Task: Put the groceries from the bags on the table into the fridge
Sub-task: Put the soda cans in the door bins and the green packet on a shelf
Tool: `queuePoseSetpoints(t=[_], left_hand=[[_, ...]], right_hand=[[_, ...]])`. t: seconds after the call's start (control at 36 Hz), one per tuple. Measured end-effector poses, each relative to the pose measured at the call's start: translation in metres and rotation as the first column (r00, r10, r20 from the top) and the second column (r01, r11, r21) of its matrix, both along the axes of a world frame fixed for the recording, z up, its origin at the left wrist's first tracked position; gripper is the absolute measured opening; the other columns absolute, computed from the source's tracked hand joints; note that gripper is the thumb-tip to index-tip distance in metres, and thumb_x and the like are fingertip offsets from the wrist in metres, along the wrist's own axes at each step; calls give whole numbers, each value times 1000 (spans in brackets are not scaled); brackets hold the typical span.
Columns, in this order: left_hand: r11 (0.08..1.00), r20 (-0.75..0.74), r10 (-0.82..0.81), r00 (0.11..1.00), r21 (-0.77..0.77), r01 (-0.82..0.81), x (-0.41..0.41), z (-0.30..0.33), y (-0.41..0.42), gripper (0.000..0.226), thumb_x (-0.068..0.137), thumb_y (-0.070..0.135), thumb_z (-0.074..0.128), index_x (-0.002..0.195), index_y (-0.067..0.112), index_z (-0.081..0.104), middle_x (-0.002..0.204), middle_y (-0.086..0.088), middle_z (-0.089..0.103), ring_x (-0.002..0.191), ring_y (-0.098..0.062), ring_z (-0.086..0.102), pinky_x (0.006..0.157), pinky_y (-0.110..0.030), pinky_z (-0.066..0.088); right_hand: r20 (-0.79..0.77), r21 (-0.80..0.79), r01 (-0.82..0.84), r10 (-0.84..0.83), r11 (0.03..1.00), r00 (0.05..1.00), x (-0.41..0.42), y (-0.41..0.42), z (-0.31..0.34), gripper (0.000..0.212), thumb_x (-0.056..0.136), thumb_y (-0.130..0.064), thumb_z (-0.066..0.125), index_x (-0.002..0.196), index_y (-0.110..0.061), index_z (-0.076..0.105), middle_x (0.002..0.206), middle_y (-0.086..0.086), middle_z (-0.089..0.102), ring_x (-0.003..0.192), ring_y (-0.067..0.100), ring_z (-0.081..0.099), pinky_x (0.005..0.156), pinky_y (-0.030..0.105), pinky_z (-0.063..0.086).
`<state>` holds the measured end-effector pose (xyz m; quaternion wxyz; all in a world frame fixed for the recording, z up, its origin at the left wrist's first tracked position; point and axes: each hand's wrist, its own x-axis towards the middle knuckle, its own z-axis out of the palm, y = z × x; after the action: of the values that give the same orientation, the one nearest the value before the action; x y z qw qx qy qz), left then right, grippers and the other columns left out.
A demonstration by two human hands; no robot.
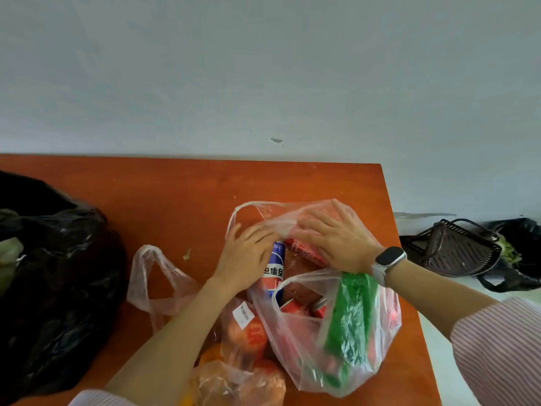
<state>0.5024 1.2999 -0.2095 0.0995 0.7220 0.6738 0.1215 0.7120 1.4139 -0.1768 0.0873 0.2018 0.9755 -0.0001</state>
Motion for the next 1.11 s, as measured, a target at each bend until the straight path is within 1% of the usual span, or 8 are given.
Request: queuePoseSetpoints(t=[0.08,0.25,0.39,0.5,0.61,0.75,0.94,1.11], left_hand=[[971,206,96,974,-237,-46,-8,-5,2,41,100,34,31,139,29,40,146,12,39,136,-6,31,117,-40,17],[867,571,459,681,-456,-201,-1,-10,17,38,101,31,32,121,15,59,117,-5,60,108,-18,55,95,-31,43],[835,693,549,468,-477,-273,-4,-10,20,28,96,25,50,118,14,62,117,-5,62,103,-19,61,86,-34,53],[814,627,580,519,-434,-386,-6,-12,22,20,90,8,56,108,12,66,109,-3,67,100,-16,62,86,-31,51],[875,405,484,776,-216,-433,2,-10,9,22,89,9,56,108,13,64,114,0,62,106,-16,58,90,-28,48],[913,283,326,902,153,-378,19,9,-10,23,82,-1,62,102,9,69,92,-6,61,92,-25,58,85,-34,45],[913,149,359,921,-263,-313,41,14,-11,77,83,55,56,142,13,31,132,-7,37,121,-25,37,104,-35,36],[850,194,391,900,-450,-273,48,1,-10,114,63,58,75,147,14,12,137,-11,44,124,-29,45,101,-38,41]], right_hand=[[176,-277,215,-170,937,970,-5,10,4,45,99,-39,20,143,-46,9,155,-9,15,143,19,11,113,57,6],[201,-722,518,-578,458,791,-16,22,3,38,101,-25,29,137,-34,39,113,11,62,94,32,64,78,41,56],[275,-639,658,-681,397,678,-20,32,-6,28,96,-24,45,109,-7,64,95,6,63,79,16,57,65,22,49],[302,-544,785,-804,296,513,-24,37,-16,34,87,-32,61,61,-12,53,65,3,57,59,17,53,56,26,45],[154,-276,787,-783,551,602,-31,26,-12,16,88,-31,53,85,-16,57,95,5,61,90,26,59,84,39,46],[-79,-353,529,-588,772,805,-23,5,2,20,89,-9,43,101,-13,59,106,7,53,92,26,55,70,28,37],[89,-163,398,-388,903,917,-16,-15,9,69,83,-58,49,137,-17,35,134,6,42,124,26,39,103,38,36],[166,-134,464,-442,875,881,-30,-19,0,87,70,-59,66,132,-9,32,134,10,45,126,30,39,102,42,35]])
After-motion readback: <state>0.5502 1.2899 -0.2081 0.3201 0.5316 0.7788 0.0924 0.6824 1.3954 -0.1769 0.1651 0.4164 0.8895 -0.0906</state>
